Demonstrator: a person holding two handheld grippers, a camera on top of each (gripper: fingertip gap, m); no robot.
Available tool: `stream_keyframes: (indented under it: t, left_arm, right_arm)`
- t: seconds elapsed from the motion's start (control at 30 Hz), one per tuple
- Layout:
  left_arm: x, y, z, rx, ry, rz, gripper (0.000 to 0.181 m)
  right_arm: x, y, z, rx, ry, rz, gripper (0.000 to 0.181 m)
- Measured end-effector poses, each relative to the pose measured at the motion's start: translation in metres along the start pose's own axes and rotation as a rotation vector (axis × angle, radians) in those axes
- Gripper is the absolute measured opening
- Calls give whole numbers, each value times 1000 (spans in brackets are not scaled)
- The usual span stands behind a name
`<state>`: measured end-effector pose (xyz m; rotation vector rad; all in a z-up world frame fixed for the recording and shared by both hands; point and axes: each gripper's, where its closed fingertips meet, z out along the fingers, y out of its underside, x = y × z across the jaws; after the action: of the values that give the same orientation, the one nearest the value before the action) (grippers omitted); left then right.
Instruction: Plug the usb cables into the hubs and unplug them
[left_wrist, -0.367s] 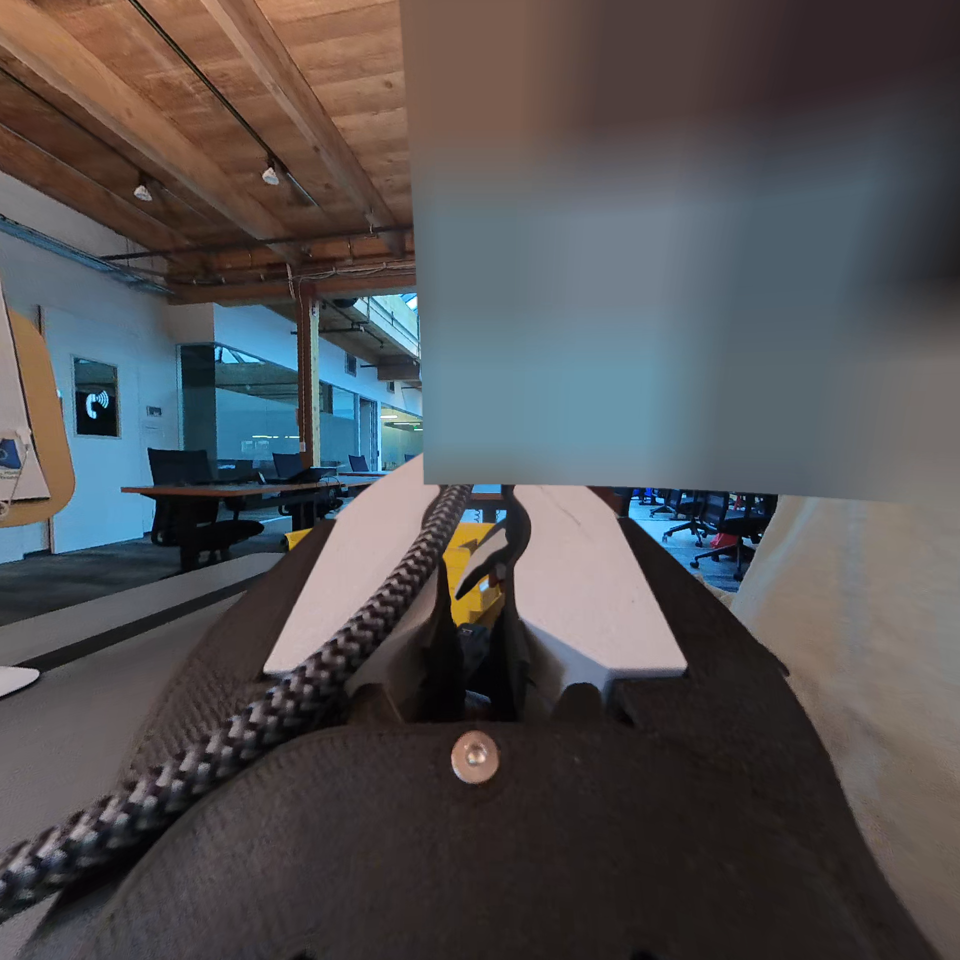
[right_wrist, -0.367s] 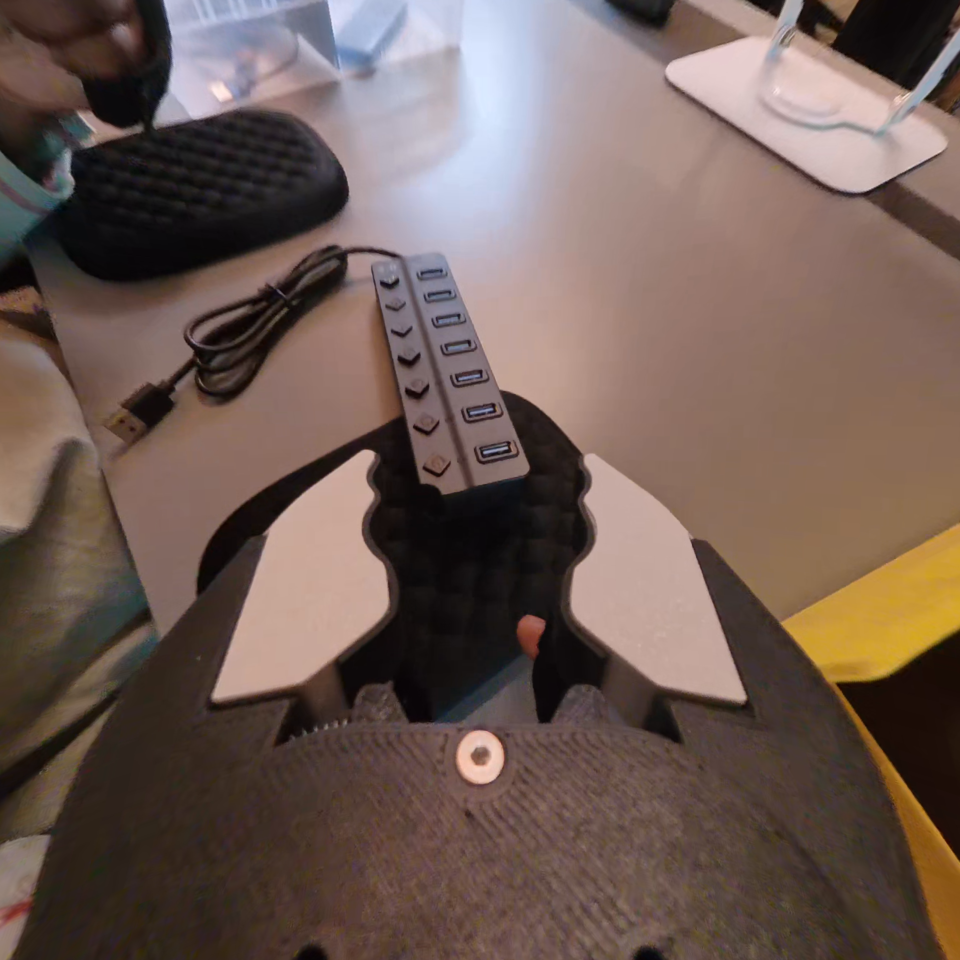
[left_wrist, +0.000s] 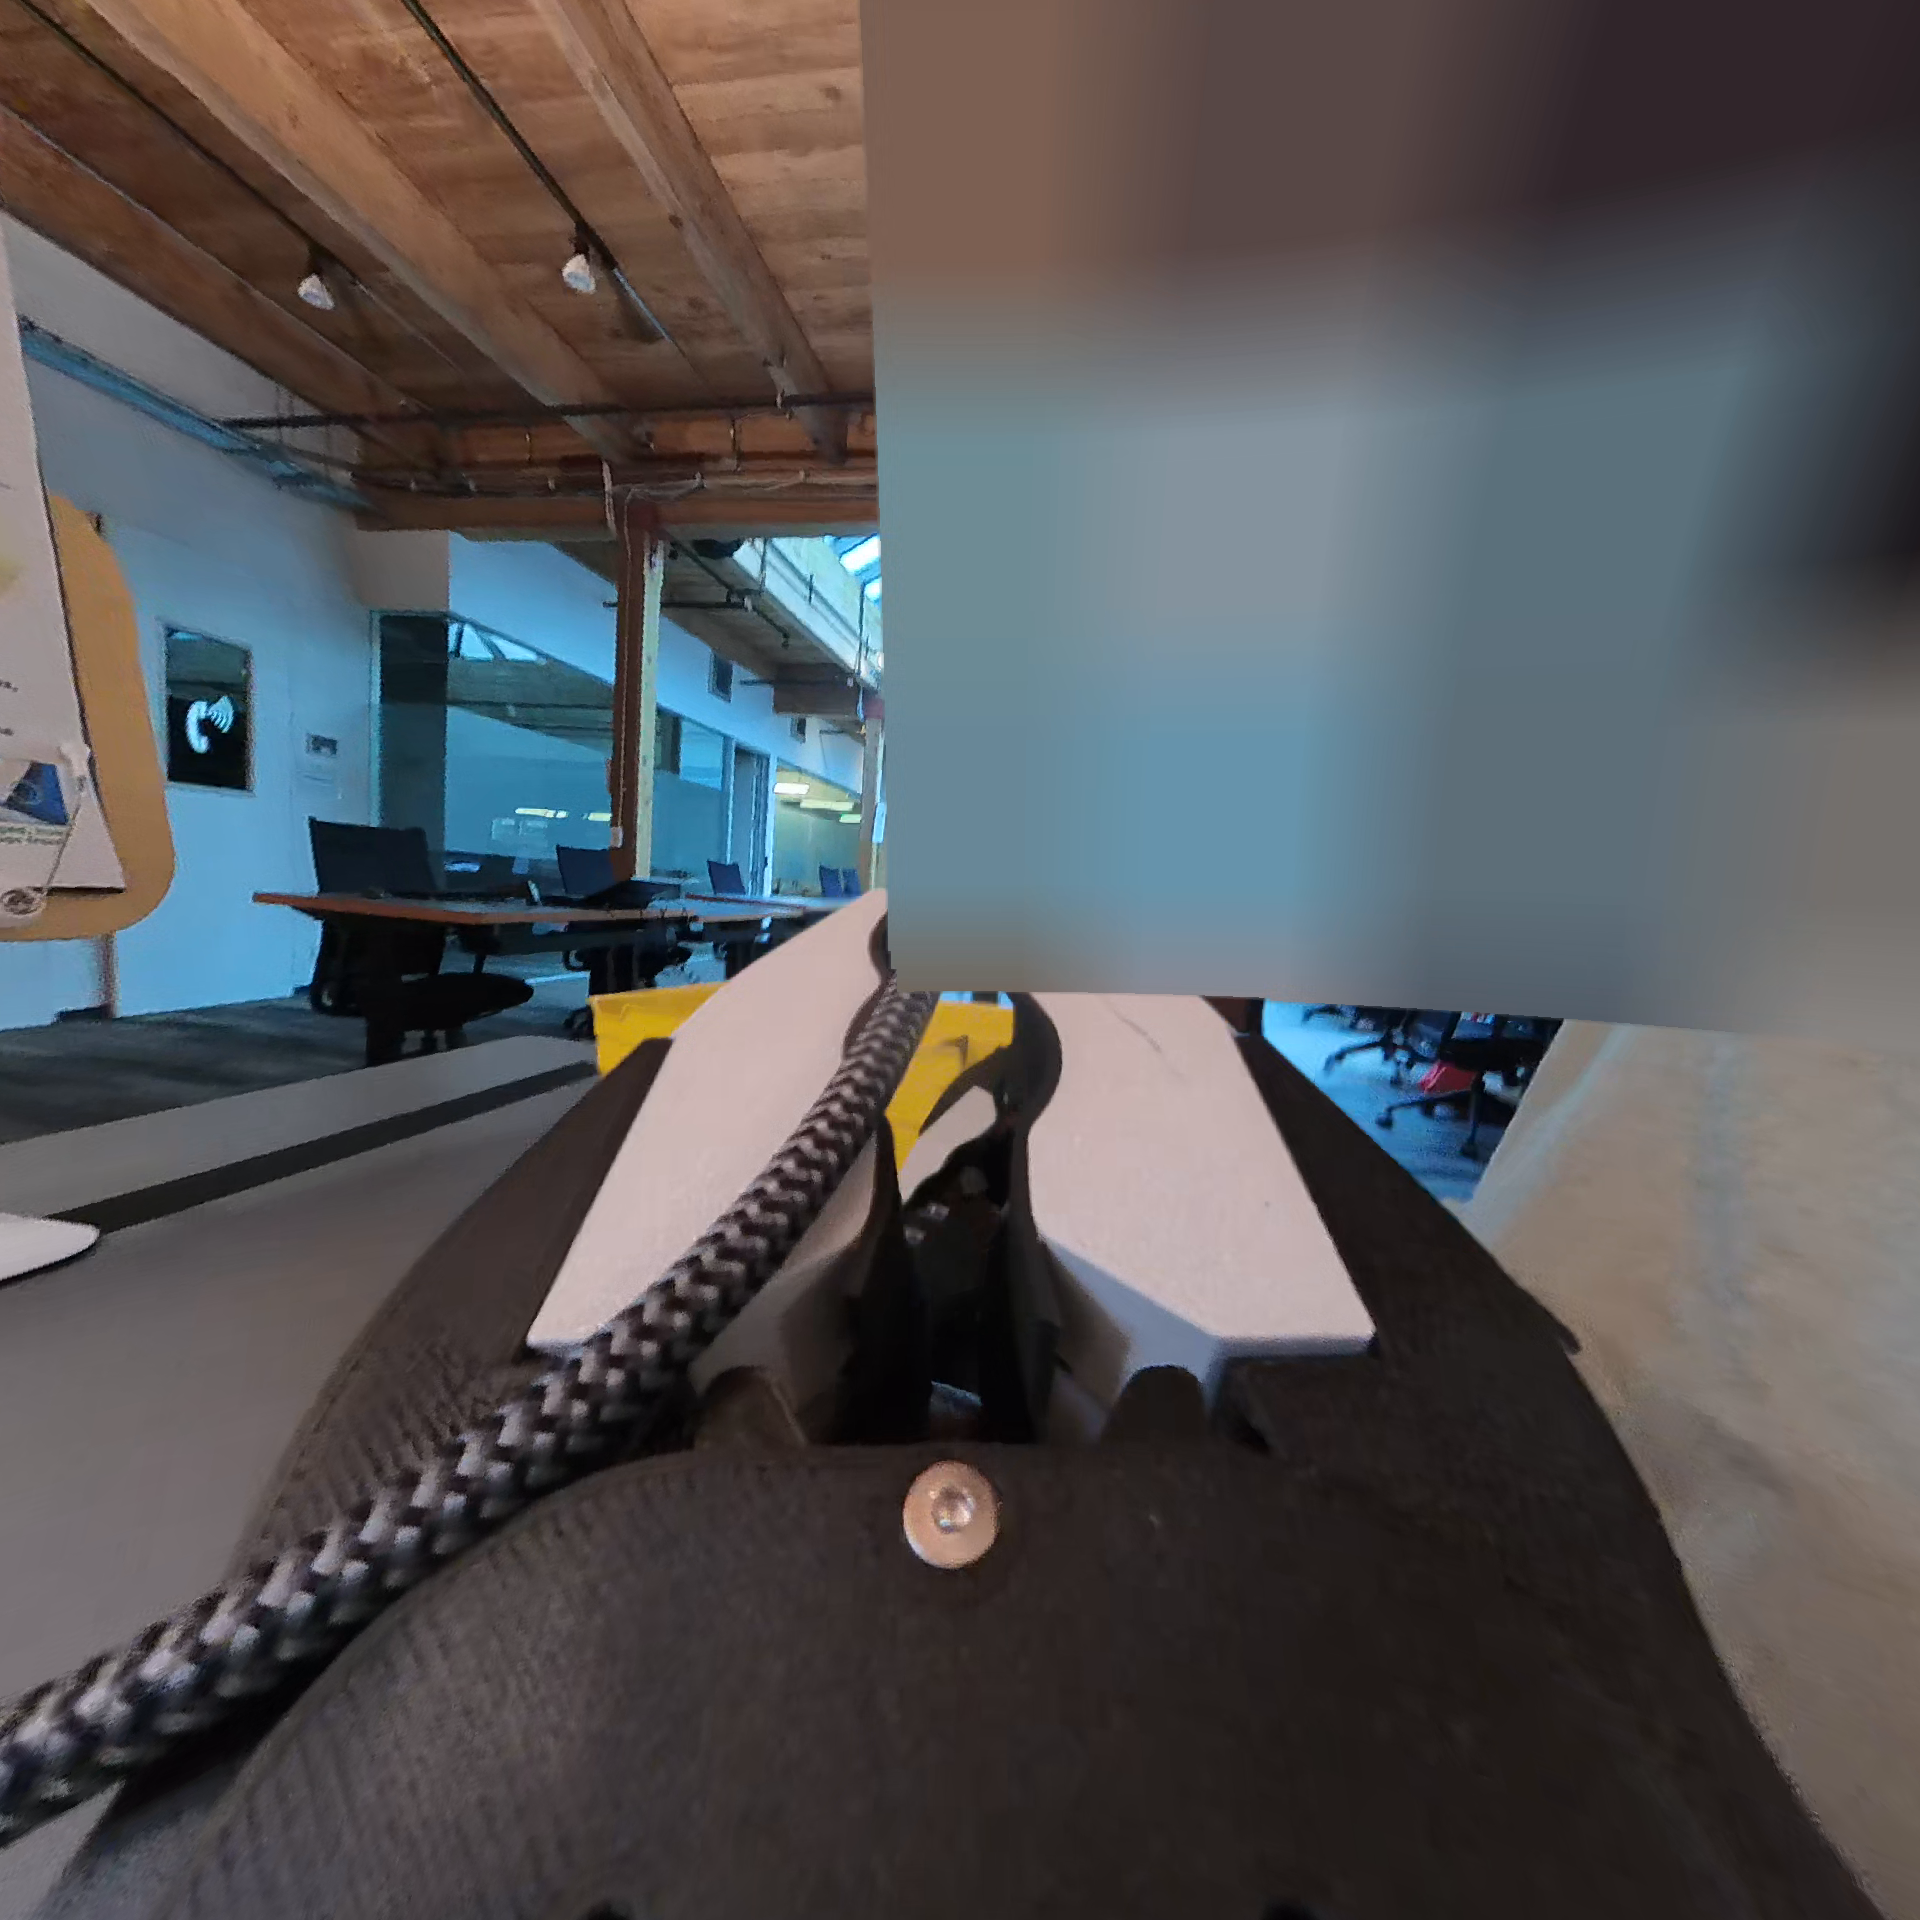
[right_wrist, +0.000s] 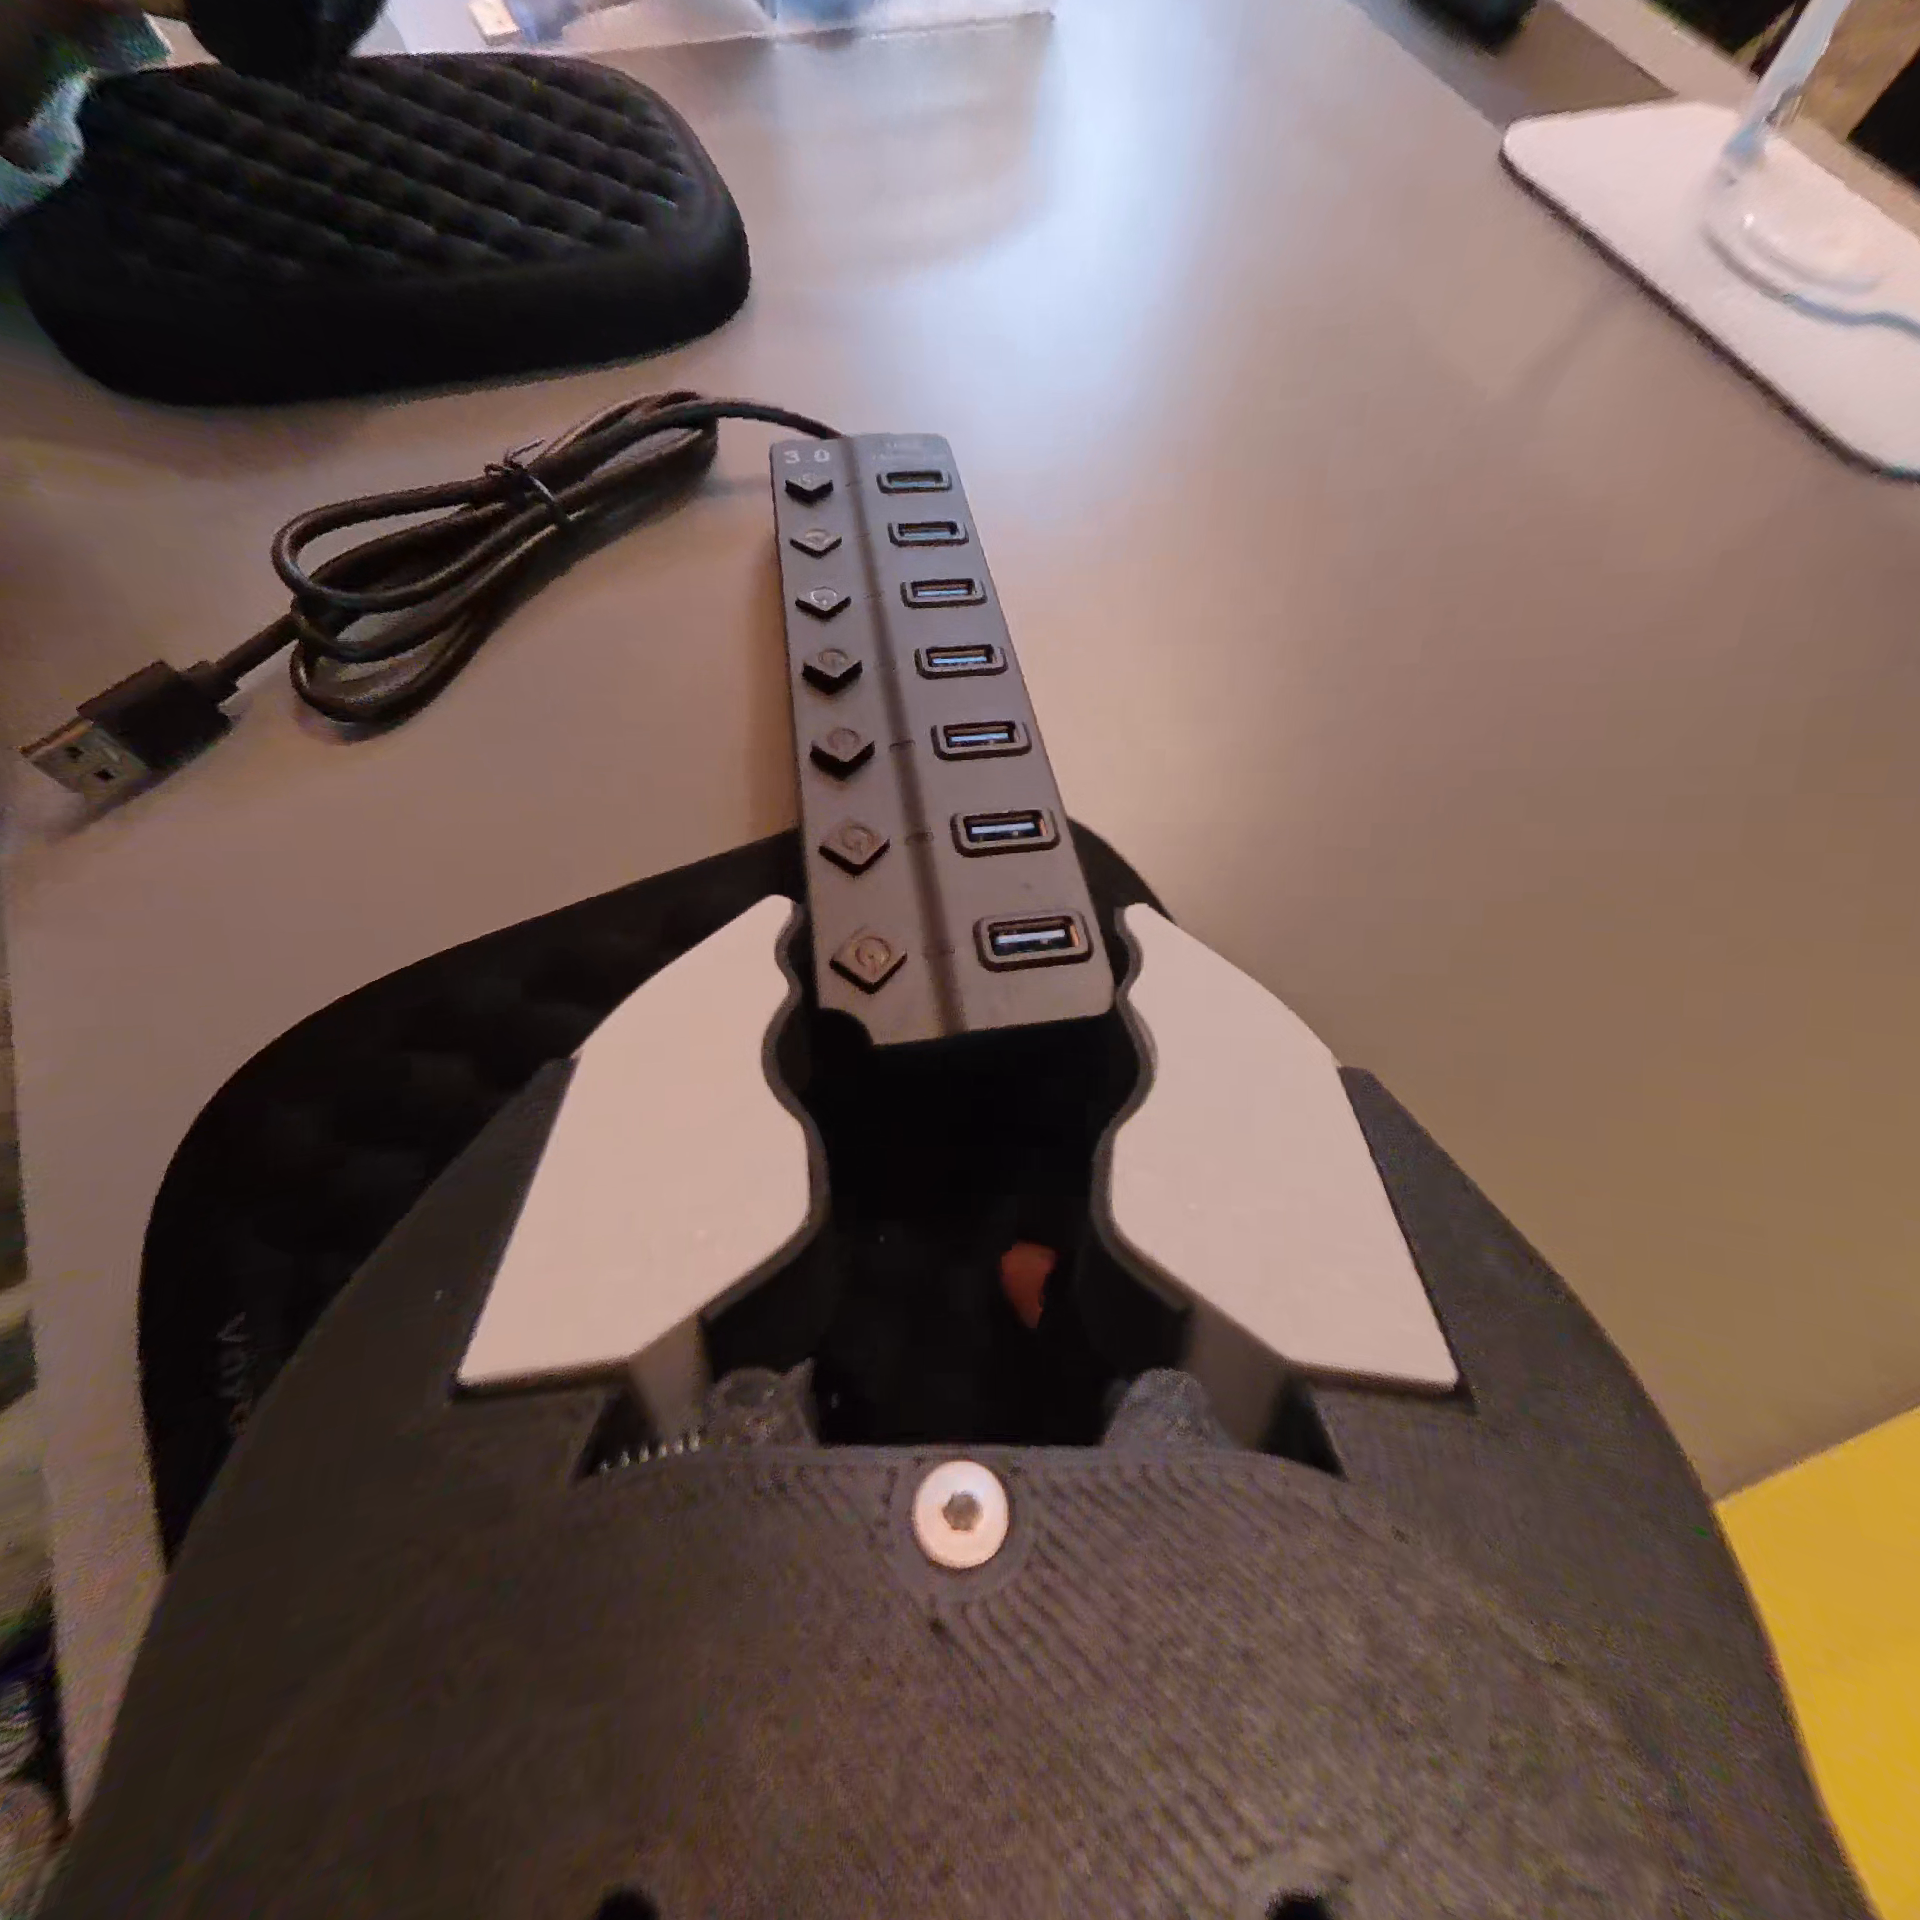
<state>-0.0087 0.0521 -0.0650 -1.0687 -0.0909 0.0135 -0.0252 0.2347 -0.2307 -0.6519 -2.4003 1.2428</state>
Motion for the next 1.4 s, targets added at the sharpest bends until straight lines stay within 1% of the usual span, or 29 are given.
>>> stream_keyframes:
  t: [0.03, 0.1, 0.17, 0.23, 0.3, 0.4, 0.5, 0.57, 0.73, 0.9, 1.1, 1.4]
  left_arm:
    - [0, 6, 1, -43, -8, 26, 16]
    - [-1, 22, 5, -179, -22, 110, 16]
    - [-2, 42, 10, -335, -27, 210, 17]
    - [0, 58, 19, -451, 1, 298, 16]
    - [4, 68, 30, -503, 54, 363, 16]
    - [7, 77, 48, -549, 152, 418, 16]
    - [5, 95, 58, -682, 260, 464, 16]
    - [3, 105, 63, -762, 304, 509, 16]
    - [9, 106, 84, -780, 361, 525, 16]
    - [15, 115, 96, -818, 439, 522, 16]
    - [16, 121, 101, -854, 488, 511, 16]
    - [14, 126, 101, -942, 531, 570, 16]
  right_arm:
    - [0, -3, 0, 11, 6, -25, 55]
    - [-2, -16, -4, 48, 22, -73, 55]
    - [-7, -37, -14, 98, 34, -111, 55]
    - [-13, -55, -22, 111, 54, -169, 55]
    - [-19, -68, -26, 87, 78, -243, 55]
    - [-27, -79, -28, 45, 100, -322, 54]
    - [-31, -85, -28, 25, 104, -357, 54]
    - [-31, -85, -27, 16, 104, -351, 54]
    - [-30, -82, -24, 28, 102, -319, 54]
    - [-30, -81, -24, 41, 100, -318, 54]
    - [-29, -78, -24, 37, 106, -315, 54]
    - [-28, -76, -24, 66, 92, -292, 54]
